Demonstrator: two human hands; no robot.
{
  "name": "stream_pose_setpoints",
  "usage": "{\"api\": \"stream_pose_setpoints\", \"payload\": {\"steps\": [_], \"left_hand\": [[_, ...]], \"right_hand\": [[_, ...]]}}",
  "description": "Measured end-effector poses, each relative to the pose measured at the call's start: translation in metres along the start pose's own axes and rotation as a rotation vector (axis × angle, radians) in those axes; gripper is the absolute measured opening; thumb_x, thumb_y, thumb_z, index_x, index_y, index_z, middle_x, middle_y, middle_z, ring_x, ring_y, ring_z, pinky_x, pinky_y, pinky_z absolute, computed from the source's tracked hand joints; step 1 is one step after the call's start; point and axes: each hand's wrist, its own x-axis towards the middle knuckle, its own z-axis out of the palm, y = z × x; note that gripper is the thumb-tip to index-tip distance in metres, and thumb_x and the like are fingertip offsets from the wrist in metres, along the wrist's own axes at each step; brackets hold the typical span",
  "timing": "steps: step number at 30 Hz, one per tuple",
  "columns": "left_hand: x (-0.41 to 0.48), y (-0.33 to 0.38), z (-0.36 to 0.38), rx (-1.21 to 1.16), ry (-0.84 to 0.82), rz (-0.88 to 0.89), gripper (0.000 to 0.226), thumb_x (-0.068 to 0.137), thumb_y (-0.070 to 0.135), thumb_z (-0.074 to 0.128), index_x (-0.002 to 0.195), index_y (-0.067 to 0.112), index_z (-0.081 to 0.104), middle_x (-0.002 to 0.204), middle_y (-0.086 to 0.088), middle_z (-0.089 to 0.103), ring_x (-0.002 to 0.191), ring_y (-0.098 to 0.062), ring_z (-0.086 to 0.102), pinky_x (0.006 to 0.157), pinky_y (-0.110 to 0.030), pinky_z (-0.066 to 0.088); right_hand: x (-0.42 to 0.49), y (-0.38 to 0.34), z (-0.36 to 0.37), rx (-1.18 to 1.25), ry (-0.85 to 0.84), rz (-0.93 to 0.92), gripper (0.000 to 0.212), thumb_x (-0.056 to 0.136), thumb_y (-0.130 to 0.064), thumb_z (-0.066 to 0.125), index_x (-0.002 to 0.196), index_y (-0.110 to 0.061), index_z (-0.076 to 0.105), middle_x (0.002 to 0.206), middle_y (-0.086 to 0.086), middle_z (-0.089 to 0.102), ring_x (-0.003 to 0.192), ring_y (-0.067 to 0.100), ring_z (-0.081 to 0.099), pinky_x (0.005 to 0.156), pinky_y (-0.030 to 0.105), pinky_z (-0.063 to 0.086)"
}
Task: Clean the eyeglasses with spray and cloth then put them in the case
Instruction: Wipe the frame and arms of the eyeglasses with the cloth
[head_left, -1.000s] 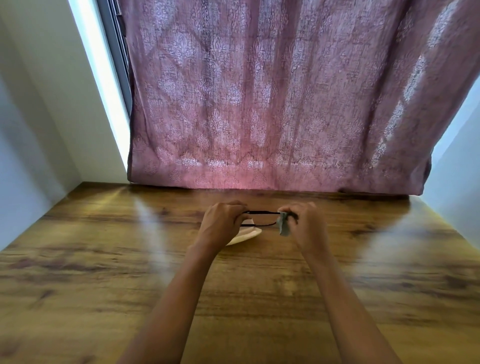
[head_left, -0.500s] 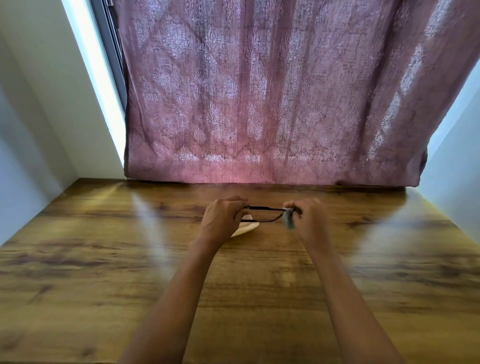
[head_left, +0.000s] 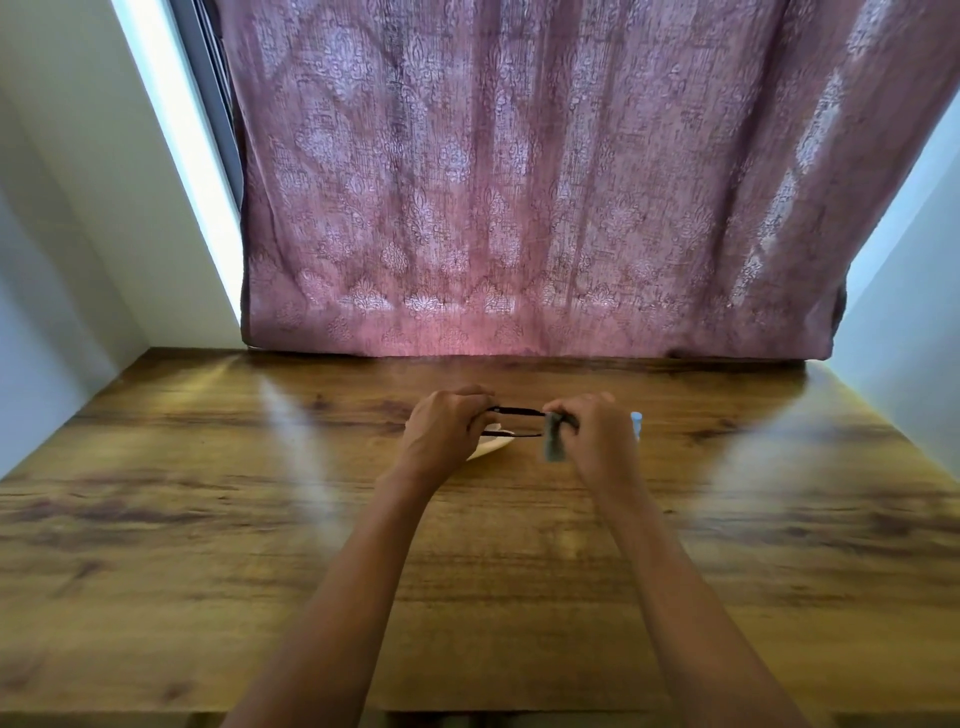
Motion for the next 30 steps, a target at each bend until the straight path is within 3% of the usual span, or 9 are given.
{"api": "stream_pose_setpoints", "payload": {"steps": [4,9,11,15,18,21,25,30], "left_hand": [[-0.001,0.003,-0.001,-0.046,-0.004,0.026,0.031,0.081,0.03,0.05,0.084,0.01,0.074,0.091,0.0,0.073,0.072,-0.021,0.069,0.06,-0.036,0.055],[-0.003,-0.005,-0.009,-0.047,0.03,0.005,0.022,0.08,0.023,0.057,0.085,0.01,0.075,0.093,0.001,0.073,0.073,-0.02,0.069,0.063,-0.035,0.056],[-0.003,-0.004,-0.009,-0.05,0.025,0.006,0.021,0.08,0.021,0.058,0.086,0.01,0.075,0.094,0.0,0.074,0.076,-0.02,0.07,0.066,-0.035,0.056],[-0.003,0.002,-0.002,-0.056,0.03,0.006,0.021,0.079,0.019,0.059,0.087,0.008,0.074,0.093,-0.002,0.074,0.078,-0.021,0.07,0.066,-0.037,0.056],[-0.002,0.004,0.002,-0.064,-0.001,0.01,0.021,0.078,0.018,0.058,0.087,0.009,0.074,0.093,-0.002,0.073,0.077,-0.021,0.069,0.065,-0.039,0.056],[-0.004,0.002,-0.002,-0.083,-0.007,0.005,0.023,0.079,0.021,0.057,0.087,0.009,0.074,0.095,-0.003,0.073,0.079,-0.021,0.069,0.067,-0.038,0.056],[-0.005,-0.007,-0.015,-0.091,0.031,0.008,0.018,0.078,0.018,0.061,0.086,0.01,0.075,0.094,-0.001,0.074,0.077,-0.018,0.069,0.068,-0.031,0.056],[-0.005,-0.009,-0.014,-0.112,0.037,0.014,0.016,0.078,0.012,0.063,0.088,0.008,0.075,0.095,-0.003,0.073,0.078,-0.016,0.069,0.07,-0.027,0.055]], "right_hand": [[-0.008,-0.019,0.01,0.021,-0.008,-0.149,0.03,0.078,0.002,0.061,0.104,-0.012,0.07,0.097,0.001,0.071,0.092,0.016,0.054,0.072,0.016,0.028],[0.005,0.026,-0.012,0.073,-0.047,-0.08,0.036,0.066,0.015,0.057,0.086,-0.009,0.075,0.085,0.007,0.074,0.083,0.028,0.065,0.076,0.033,0.051],[0.007,0.031,-0.017,0.05,-0.026,-0.064,0.036,0.066,0.017,0.054,0.083,-0.007,0.075,0.083,0.009,0.074,0.08,0.03,0.066,0.075,0.038,0.054],[0.002,0.004,-0.01,0.021,-0.01,-0.096,0.03,0.072,0.01,0.058,0.091,-0.007,0.073,0.09,0.007,0.073,0.087,0.024,0.062,0.075,0.024,0.041],[-0.008,-0.017,0.006,0.008,-0.043,-0.185,0.03,0.078,0.0,0.063,0.105,-0.011,0.069,0.1,0.002,0.071,0.093,0.019,0.054,0.075,0.022,0.034],[-0.002,0.001,0.001,0.042,-0.038,-0.156,0.029,0.076,0.004,0.063,0.097,-0.012,0.072,0.094,0.001,0.072,0.086,0.014,0.053,0.072,0.023,0.035],[0.009,0.037,-0.023,0.04,0.025,-0.078,0.033,0.069,0.014,0.06,0.085,-0.011,0.075,0.083,0.004,0.074,0.077,0.026,0.065,0.07,0.035,0.052],[0.012,0.027,-0.021,0.02,0.089,-0.058,0.033,0.071,0.014,0.058,0.088,-0.008,0.074,0.086,0.005,0.074,0.082,0.025,0.063,0.07,0.026,0.046]]}}
